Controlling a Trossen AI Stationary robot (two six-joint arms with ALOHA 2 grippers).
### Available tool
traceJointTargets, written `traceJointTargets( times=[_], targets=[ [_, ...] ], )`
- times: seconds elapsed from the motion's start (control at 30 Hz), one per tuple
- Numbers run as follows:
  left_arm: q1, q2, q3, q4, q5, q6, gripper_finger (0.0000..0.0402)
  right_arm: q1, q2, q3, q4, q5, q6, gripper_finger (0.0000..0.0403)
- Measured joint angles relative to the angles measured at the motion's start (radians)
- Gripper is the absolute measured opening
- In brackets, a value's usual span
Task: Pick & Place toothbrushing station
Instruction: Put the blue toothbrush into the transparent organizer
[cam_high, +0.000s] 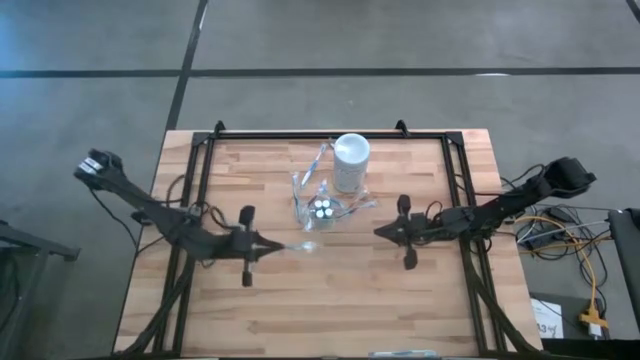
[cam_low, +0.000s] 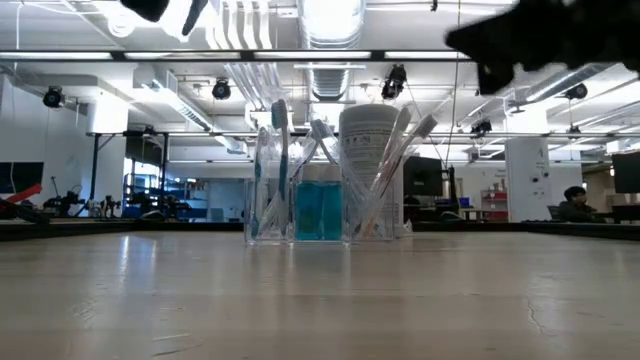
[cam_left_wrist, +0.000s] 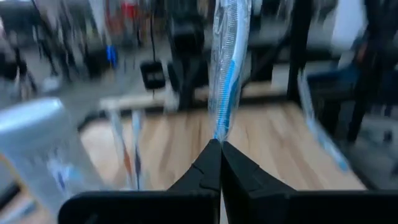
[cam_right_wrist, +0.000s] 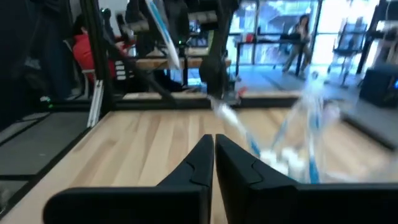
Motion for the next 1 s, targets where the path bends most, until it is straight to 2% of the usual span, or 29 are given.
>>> traceJointTargets(
  times=[0.1,0.23,0.37,0.53,0.67,0.83,1.0],
  targets=[
    [0.027,-0.049,-0.173,0.34,0.041,0.091,0.0,0.0,0.085,0.11,0.001,0.002,-0.062,0.0043],
    [0.085,-0.07,-0.293,0.567,0.07,0.12,0.0,-0.034,0.191,0.254,0.001,0.02,-0.093,0.0098],
    [0.156,-0.061,-0.309,0.585,0.136,0.116,0.0,-0.104,0.31,0.382,0.069,0.015,-0.13,0.0154],
    [0.218,-0.043,-0.281,0.578,0.205,0.13,0.0,-0.19,0.443,0.553,0.063,-0.15,-0.085,0.0215],
    [0.248,-0.039,-0.258,0.559,0.217,0.159,0.0,-0.234,0.544,0.671,0.06,-0.188,-0.051,0.0253],
    [0.275,-0.039,-0.245,0.519,0.217,0.166,0.0,-0.255,0.632,0.78,0.052,-0.259,-0.034,0.0282],
    [0.285,-0.039,-0.251,0.513,0.213,0.164,0.0,-0.257,0.668,0.882,-0.069,-0.289,-0.024,0.0281]
  ],
)
